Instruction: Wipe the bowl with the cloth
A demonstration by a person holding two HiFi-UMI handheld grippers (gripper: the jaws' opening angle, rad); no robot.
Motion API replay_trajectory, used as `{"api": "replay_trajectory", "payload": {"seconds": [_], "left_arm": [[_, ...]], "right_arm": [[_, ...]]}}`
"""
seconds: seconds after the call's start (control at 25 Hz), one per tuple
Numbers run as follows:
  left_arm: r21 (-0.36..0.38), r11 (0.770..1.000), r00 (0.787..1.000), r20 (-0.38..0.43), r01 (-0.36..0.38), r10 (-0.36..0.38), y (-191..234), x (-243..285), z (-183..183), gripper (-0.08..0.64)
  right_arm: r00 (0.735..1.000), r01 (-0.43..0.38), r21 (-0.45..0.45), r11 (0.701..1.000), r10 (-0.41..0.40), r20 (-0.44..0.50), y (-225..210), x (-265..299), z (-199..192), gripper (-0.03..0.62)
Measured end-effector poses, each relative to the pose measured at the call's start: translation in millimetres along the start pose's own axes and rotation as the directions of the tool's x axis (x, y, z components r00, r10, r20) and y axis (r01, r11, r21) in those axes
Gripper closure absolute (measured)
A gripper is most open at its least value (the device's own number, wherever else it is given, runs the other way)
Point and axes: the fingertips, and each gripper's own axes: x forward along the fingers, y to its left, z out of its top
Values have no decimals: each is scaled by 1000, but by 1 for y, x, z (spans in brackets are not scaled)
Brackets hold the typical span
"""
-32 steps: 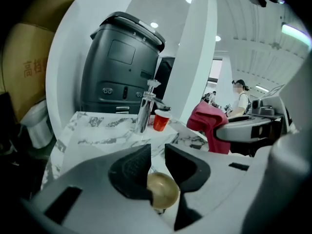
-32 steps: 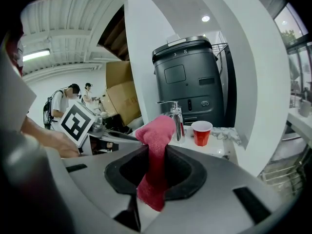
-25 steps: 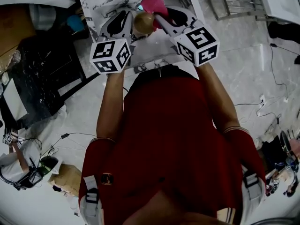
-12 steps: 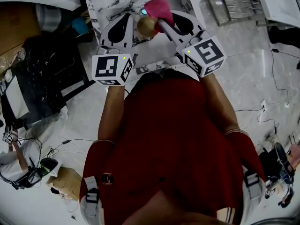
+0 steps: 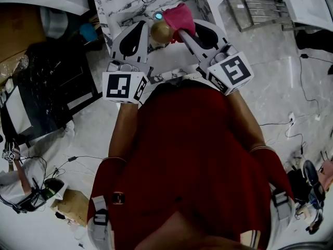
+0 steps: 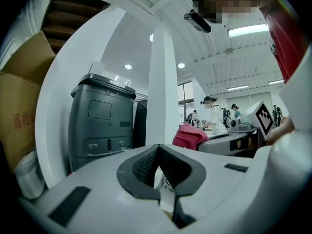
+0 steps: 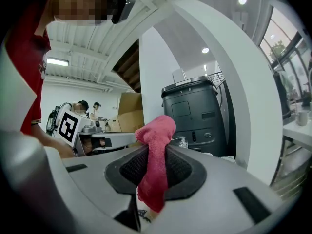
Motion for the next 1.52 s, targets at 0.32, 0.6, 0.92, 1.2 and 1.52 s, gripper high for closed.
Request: {"api": "replay_trajectory", "payload": {"seconds": [0.32,0.6,0.92,1.2,1.52], "left_arm": [[25,1000,999,35,8,-9,-7,-10,10,554],[26,1000,999,49,7,-9,-5,-17,13,554],[23,1000,998,54,13,-15,-6,-18,12,554],[21,1000,998,54,19,-20,-6,-18,11,554],[15,1000,998,57,22,-23,-6,-17,11,554]], "right_arm": [[1000,7,16,1000,-7,28,1,-11,5,511],[1000,11,4,1000,-11,27,5,-13,6,511],[997,-2,-4,1000,2,80,11,-12,16,511],[998,10,-9,1000,-9,55,10,-13,13,511],[999,15,-17,1000,-14,44,8,-13,12,511]]}}
